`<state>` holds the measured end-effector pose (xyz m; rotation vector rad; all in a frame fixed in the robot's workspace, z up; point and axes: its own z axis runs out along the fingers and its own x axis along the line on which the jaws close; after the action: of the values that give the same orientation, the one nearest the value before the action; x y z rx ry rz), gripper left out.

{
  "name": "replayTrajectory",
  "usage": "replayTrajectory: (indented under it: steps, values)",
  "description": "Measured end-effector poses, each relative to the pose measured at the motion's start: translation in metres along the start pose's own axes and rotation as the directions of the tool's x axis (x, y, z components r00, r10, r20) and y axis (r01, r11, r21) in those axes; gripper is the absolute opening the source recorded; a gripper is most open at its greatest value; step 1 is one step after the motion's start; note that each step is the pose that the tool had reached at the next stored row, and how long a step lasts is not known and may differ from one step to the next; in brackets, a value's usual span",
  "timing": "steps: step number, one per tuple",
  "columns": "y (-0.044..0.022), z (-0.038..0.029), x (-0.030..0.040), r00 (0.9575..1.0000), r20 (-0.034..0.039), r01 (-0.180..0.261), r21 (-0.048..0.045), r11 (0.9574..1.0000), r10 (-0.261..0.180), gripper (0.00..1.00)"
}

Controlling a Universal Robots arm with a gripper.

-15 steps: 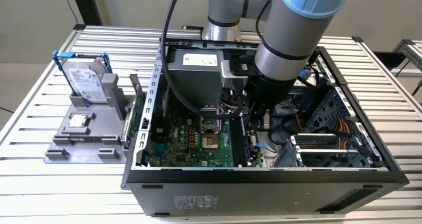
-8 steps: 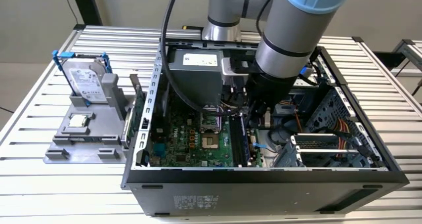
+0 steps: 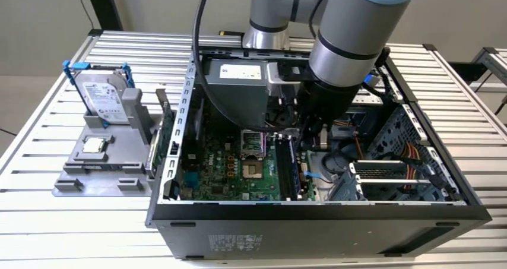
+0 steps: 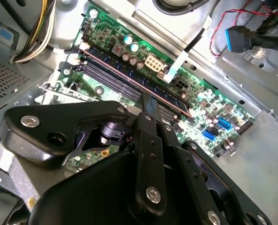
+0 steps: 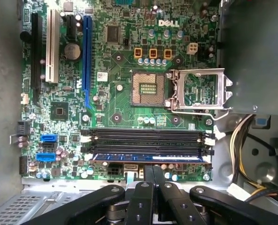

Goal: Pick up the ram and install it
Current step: 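Press down the ram until it locks into place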

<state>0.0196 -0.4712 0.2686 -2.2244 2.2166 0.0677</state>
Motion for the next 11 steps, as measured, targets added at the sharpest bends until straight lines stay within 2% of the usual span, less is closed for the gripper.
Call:
replayTrajectory:
  steps: [6, 11]
  values:
    - [0.0003, -0.0113, -0.0004, 1.0000, -0.0021, 0.000, 0.0000, 1.0000, 0.000, 0.00]
    - [0.0005, -0.0175, -0.0006, 1.0000, -0.0038, 0.000, 0.0000, 1.0000, 0.000, 0.00]
